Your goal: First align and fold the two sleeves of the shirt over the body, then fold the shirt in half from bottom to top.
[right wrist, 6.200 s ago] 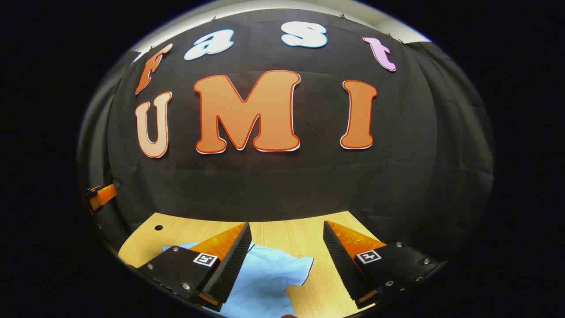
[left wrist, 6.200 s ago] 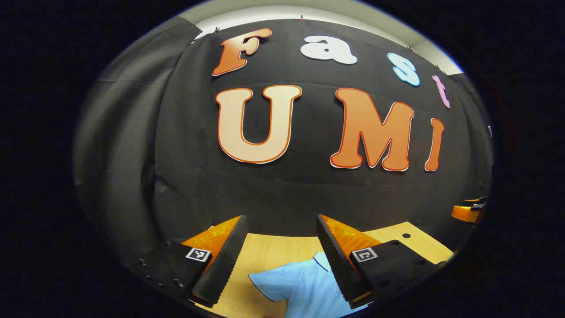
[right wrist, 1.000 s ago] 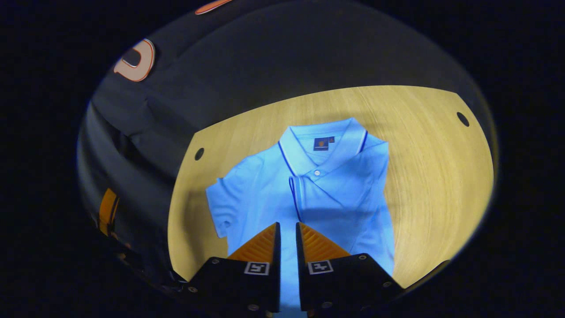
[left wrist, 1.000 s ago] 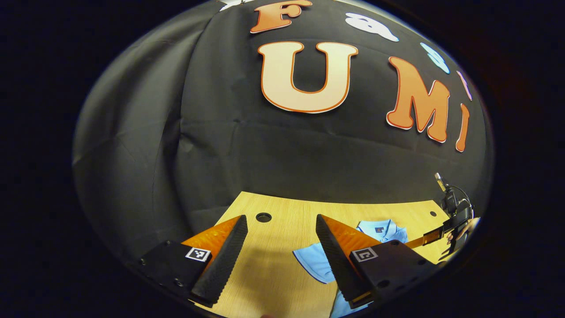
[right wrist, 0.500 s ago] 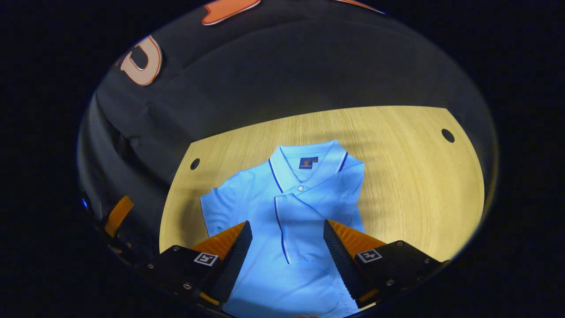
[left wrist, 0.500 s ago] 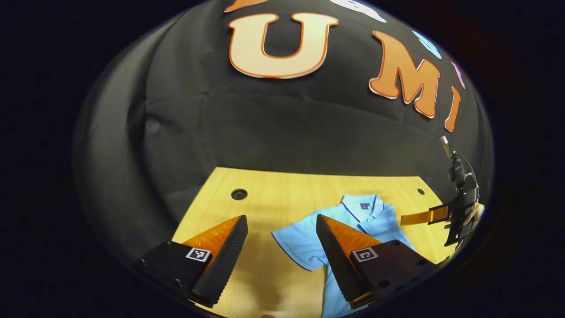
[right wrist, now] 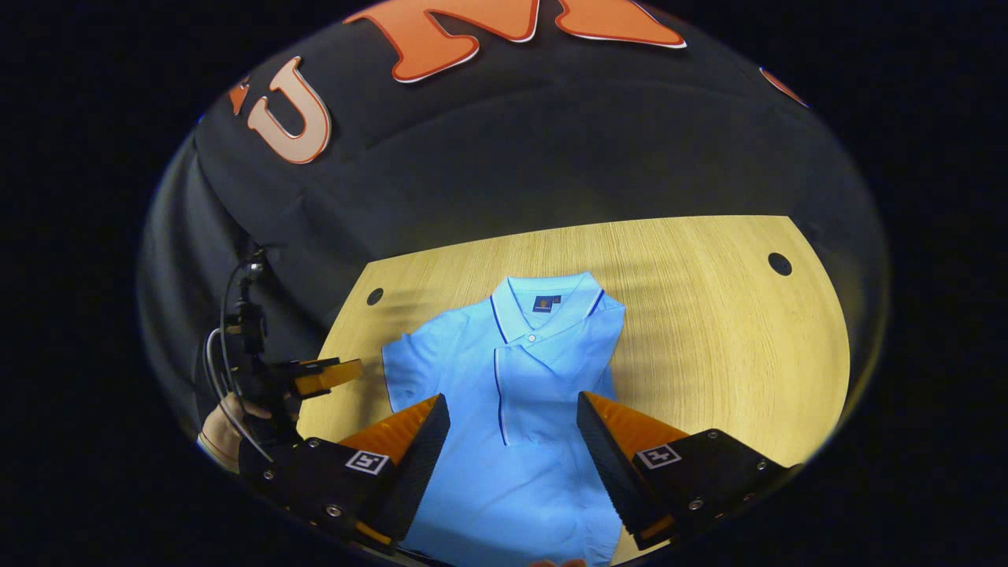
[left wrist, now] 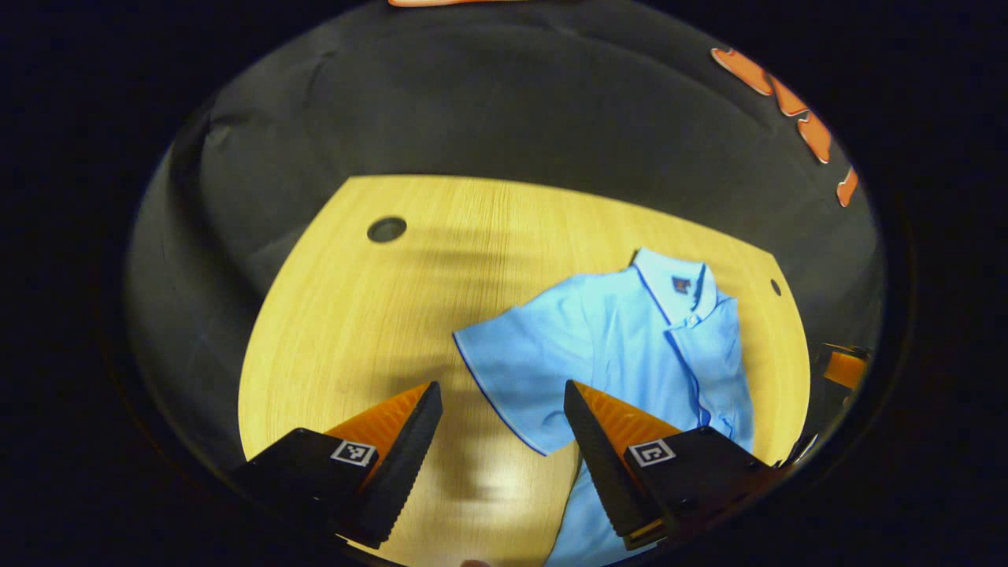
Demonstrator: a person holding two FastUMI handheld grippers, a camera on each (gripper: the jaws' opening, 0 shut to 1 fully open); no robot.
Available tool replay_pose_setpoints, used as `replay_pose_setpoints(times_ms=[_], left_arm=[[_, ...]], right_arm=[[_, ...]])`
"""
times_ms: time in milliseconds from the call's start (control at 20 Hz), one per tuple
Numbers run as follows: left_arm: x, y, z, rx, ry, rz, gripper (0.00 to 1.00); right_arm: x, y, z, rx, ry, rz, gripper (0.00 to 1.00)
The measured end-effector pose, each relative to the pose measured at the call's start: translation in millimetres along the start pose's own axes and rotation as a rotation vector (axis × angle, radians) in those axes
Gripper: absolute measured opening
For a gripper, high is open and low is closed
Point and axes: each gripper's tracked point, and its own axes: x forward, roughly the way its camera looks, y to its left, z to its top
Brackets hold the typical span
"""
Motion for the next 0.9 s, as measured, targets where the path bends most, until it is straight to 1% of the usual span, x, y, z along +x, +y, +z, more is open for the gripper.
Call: replay_pose_setpoints(times_ms=[100, 250, 400, 550, 700, 800, 850, 900], left_arm=[[17.0, 9.1, -4.2, -0.008, 0.048, 0.056, 1.0], [37.6, 6.5, -13.8, -0.065, 0.108, 0.079, 1.0], [50.3, 12.7, -25.9, -0.073, 0.167, 0.116, 1.0], [58.3, 7.5, -38.6, -0.101, 0.22, 0.114, 1.0], [60.6, 7.7, -35.0, -0.072, 0.224, 0.122, 1.0], [60.3, 4.8, -34.2, -0.087, 0.22, 0.13, 1.0], [61.0, 2.6, -31.9, -0.096, 0.214, 0.13, 0.99], [63.2, 0.0, -35.2, -0.097, 0.215, 0.131, 0.92]], right_arm=[[-8.3, -1.4, -3.8, 0.001, 0.002, 0.015, 0.98], [-20.4, -11.3, -8.6, 0.003, 0.004, 0.017, 0.98], [-24.9, -23.2, -13.8, 0.026, 0.008, 0.011, 0.98], [-28.4, -32.2, -15.2, 0.039, 0.005, 0.005, 0.98], [-31.5, -34.5, -15.7, 0.042, 0.002, 0.004, 0.98], [-33.4, -34.4, -17.4, 0.046, 0.001, 0.005, 0.98], [-33.9, -32.8, -18.4, 0.053, 0.0, 0.011, 0.98], [-33.8, -31.9, -19.9, 0.059, 0.002, 0.015, 0.98]])
